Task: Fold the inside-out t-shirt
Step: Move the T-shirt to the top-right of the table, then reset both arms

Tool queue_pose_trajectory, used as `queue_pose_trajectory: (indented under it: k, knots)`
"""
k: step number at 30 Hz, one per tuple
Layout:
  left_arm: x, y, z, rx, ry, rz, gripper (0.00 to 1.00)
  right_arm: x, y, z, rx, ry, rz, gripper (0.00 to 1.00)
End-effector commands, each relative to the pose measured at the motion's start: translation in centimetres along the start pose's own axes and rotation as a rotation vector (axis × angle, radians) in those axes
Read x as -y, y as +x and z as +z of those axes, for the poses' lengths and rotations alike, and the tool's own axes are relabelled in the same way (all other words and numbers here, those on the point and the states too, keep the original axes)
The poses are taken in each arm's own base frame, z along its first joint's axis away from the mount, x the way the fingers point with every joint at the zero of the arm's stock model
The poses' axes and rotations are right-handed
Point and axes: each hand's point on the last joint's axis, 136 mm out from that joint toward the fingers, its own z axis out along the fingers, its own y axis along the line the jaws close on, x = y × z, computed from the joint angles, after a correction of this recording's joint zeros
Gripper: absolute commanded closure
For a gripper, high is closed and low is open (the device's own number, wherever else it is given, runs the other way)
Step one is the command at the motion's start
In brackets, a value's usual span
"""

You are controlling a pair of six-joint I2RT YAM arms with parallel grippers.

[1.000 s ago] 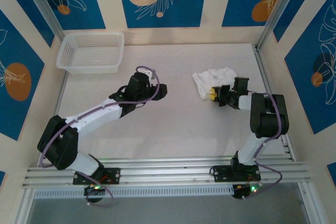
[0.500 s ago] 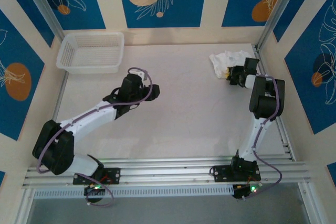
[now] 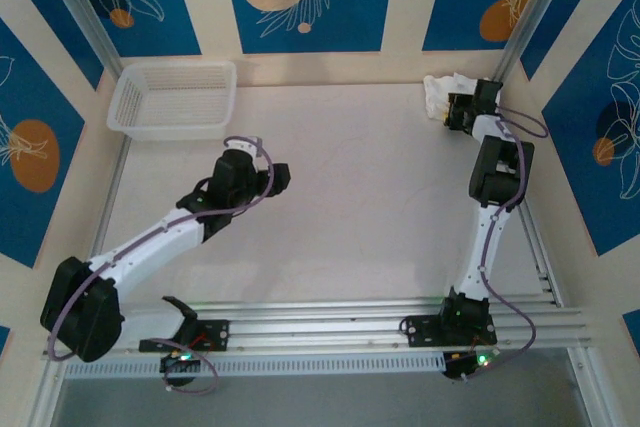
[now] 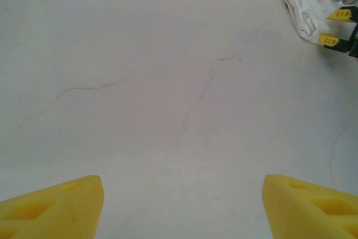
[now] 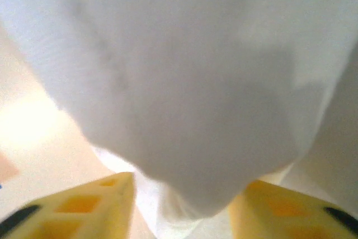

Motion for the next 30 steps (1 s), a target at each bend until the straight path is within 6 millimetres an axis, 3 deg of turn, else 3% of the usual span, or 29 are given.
queue_pose_trajectory:
  k: [1,4,8,10,12,14,17,20,24,29,30]
  knots:
    - [-2.0,-1.6,-1.8,0.107,-0.080,0.076,0.19,-1.9,1.3,-4.8,0.055,-0.008,-0.195,0.40]
    - [-2.6,-2.3,-3.3,0.161,-0.104,0.129,0.13,-2.3,2.7,-9.1,0.054,-0.031,-0.298,0.35]
    - [-4.3,-2.5,-5.3,0.198,-0.184,0.227,0.10,-1.1,5.2,-14.5,0.024,-0.078,-0.417,0.31]
    - [-6.3,-2.8,-6.5,0.249,-0.282,0.237,0.04,-0.2,6.6,-17.4,0.013,-0.101,-0.523,0.30]
    - [-9.1,-2.9,-7.9,0.298,-0.423,0.224,0.00,1.4,8.1,-20.4,0.030,-0.091,-0.666,0.30]
    - [-10.6,-3.0,-8.6,0.323,-0.495,0.256,0.00,3.3,9.1,-23.1,0.099,-0.071,-0.823,0.29]
    - [-12.9,-2.9,-9.2,0.343,-0.590,0.287,0.00,6.3,10.2,-25.4,0.248,0.009,-1.099,0.28]
    - [-15.9,-2.5,-9.6,0.343,-0.695,0.281,0.00,8.7,10.5,-25.7,0.384,0.056,-1.267,0.25]
    - [-19.8,-0.7,-9.1,0.322,-0.742,0.222,0.00,10.9,11.5,-23.5,0.363,0.032,-1.396,0.22]
    - [-21.2,1.0,-5.9,0.376,-0.602,0.220,0.00,11.4,13.7,-19.7,0.314,-0.125,-1.501,0.21]
    - [-21.3,1.1,-5.1,0.366,-0.586,0.242,0.00,12.4,14.8,-19.3,0.244,-0.153,-1.541,0.11]
